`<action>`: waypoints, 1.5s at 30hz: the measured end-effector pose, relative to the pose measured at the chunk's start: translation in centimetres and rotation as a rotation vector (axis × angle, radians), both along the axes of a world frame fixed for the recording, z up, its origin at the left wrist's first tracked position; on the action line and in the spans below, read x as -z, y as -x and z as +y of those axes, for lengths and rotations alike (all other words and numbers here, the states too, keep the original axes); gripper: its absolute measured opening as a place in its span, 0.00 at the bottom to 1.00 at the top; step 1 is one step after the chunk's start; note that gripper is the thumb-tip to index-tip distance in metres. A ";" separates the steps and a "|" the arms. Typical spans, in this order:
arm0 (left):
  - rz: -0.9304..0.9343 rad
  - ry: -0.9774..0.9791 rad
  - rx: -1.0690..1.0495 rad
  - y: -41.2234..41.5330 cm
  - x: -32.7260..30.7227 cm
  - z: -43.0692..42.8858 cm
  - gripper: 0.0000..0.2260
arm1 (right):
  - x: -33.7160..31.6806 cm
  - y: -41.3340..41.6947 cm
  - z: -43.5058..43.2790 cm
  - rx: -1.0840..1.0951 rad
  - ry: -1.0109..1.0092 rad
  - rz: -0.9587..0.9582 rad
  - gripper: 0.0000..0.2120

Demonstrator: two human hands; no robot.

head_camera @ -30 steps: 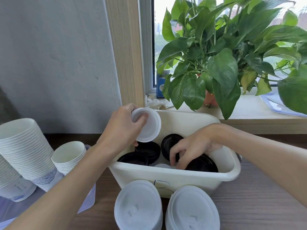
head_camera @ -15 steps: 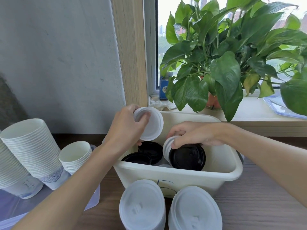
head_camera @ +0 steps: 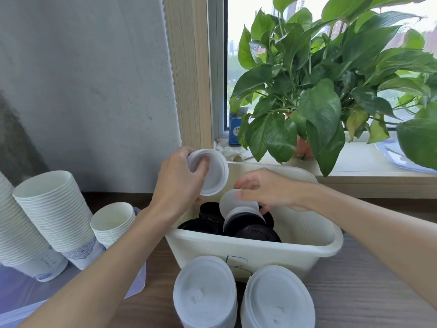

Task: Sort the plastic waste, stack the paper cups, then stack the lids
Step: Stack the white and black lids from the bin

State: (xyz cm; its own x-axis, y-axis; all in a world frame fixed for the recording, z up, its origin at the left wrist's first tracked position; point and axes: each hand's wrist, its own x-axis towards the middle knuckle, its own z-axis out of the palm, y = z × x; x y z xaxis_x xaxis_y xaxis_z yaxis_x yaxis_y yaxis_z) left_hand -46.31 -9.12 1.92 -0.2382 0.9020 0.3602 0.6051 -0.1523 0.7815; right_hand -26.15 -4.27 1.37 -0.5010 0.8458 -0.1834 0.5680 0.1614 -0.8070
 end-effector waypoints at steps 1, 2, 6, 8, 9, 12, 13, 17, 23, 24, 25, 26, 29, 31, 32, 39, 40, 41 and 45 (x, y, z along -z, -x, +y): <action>0.003 0.004 0.001 0.0 0.0 0.0 0.10 | 0.2 0.1 0.0 -0.011 -0.014 -0.025 0.17; 0.006 0.007 0.003 0.0 0.1 0.0 0.10 | 0.4 0.2 0.1 -0.019 -0.024 -0.047 0.18; 0.009 0.018 0.011 0.0 0.1 0.2 0.11 | 0.5 0.2 0.2 -0.036 -0.060 -0.096 0.14; 0.008 0.020 0.018 -0.1 0.1 0.3 0.10 | 0.5 0.2 0.4 -0.012 -0.126 -0.071 0.08; 0.003 0.018 0.021 0.0 0.1 0.3 0.10 | 0.5 0.2 0.5 0.015 -0.174 -0.051 0.06; -0.008 -0.001 0.019 0.0 0.2 0.3 0.11 | 0.0 0.2 0.9 0.131 -0.308 0.023 0.04; -0.015 -0.009 0.014 0.0 0.2 0.2 0.11 | -0.3 0.1 0.9 0.167 -0.333 0.053 0.04; -0.036 -0.071 -0.019 0.3 -0.1 0.2 0.14 | -1.7 0.1 0.4 0.250 -0.376 0.179 0.04; -0.135 -0.059 0.063 0.0 -0.8 0.2 0.12 | -3.4 1.0 -0.9 0.244 -0.419 0.357 0.05; -0.193 -0.045 0.124 -0.4 -0.9 0.1 0.10 | -3.4 1.4 -1.1 0.255 -0.408 0.397 0.04; -0.260 -0.025 0.184 -0.9 -1.1 -0.1 0.09 | -3.5 1.8 -1.2 0.276 -0.405 0.424 0.03; -0.319 -0.006 0.233 -1.3 -1.2 -0.2 0.09 | -3.5 2.1 -1.3 0.303 -0.409 0.440 0.02; -0.403 0.008 0.288 -2.0 -1.2 -0.3 0.09 | -3.0 2.8 -1.1 0.387 -0.448 0.452 0.04; -0.383 0.006 0.285 -1.9 -1.0 -0.2 0.11 | -2.7 3.0 -1.0 0.409 -0.489 0.421 0.06; -0.372 0.007 0.288 -1.8 -0.9 -0.2 0.15 | -2.6 3.0 -0.9 0.409 -0.493 0.423 0.06; -0.457 0.041 0.376 -1.7 -0.6 -0.1 0.18 | -1.9 3.4 -1.0 0.392 -0.442 0.630 0.07; -0.465 0.045 0.383 -1.6 -0.6 -0.1 0.17 | -1.8 3.6 -1.0 0.386 -0.448 0.637 0.07; -0.460 0.043 0.386 -1.6 -0.5 -0.1 0.17 | -1.7 3.7 -1.0 0.375 -0.455 0.634 0.06; -0.409 0.020 0.399 -1.6 -0.4 0.0 0.15 | -1.2 4.1 -1.0 0.288 -0.410 0.598 0.05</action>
